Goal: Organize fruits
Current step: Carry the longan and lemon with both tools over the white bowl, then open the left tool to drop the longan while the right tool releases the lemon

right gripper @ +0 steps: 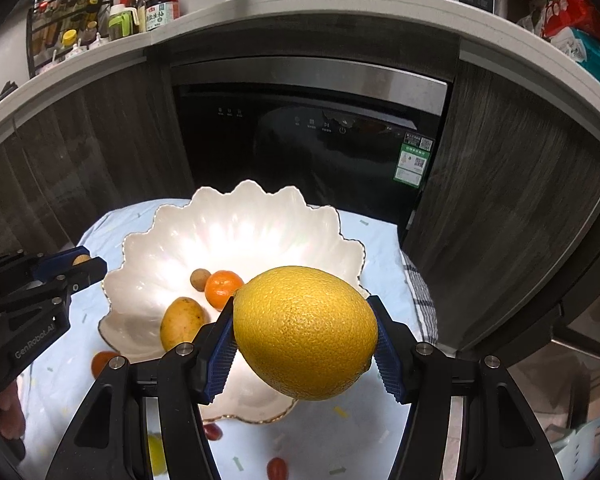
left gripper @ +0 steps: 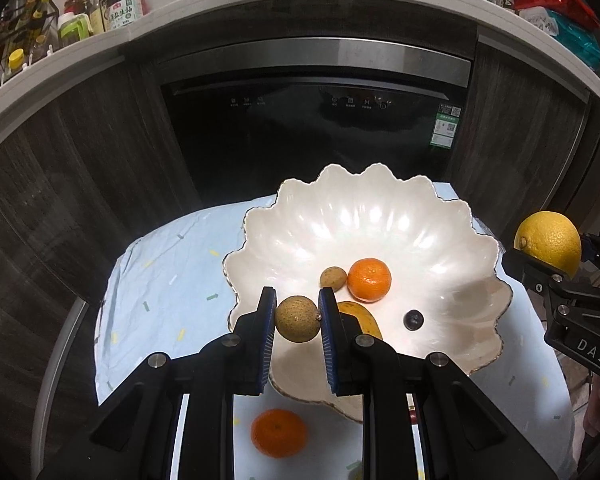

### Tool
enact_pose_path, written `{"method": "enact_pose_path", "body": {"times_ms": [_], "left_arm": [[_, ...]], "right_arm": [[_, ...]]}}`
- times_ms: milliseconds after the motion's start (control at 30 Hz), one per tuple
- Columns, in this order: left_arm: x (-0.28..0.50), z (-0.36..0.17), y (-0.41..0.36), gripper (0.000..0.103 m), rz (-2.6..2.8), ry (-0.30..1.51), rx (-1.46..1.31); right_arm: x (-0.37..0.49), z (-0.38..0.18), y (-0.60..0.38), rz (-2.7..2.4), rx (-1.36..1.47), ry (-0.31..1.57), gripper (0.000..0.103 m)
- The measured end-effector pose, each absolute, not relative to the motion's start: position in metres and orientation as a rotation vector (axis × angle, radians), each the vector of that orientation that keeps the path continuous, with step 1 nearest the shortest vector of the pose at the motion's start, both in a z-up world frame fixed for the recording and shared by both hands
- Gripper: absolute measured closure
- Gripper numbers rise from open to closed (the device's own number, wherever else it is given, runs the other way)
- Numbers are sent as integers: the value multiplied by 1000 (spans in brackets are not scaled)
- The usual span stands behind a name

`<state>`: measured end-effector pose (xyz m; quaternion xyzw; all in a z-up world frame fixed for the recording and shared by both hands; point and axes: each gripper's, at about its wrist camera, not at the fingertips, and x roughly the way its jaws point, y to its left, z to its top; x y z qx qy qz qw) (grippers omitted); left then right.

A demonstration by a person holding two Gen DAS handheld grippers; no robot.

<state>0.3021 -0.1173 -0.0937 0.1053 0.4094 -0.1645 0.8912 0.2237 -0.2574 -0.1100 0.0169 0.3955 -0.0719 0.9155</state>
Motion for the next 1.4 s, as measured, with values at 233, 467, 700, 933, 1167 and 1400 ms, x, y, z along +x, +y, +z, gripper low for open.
{"method": "enact_pose_path", "body": {"times_ms": [233,467,700,933,1167,1400], "left_arm": [[310,-107,-118,81,-343,872,214],[318,-115,-117,81,-338,887,207],[323,-123,-119,80,-341,908,210],[322,-123,-120,71,-322,897,229],[319,-117,-117,49,-309,883,223],[313,-102,-111,22,-273,847,220]], "right_arm": [[232,-120,-261,-153,41,841,42],[240,-128,-261,-152,40,859,42],[247,-137,-262,-158,44,882,42],[251,-143,-267,-178,56,919,41],[247,-129,-267,-215,46,863,21],[243,-118,-267,-217,54,844,21]]}}
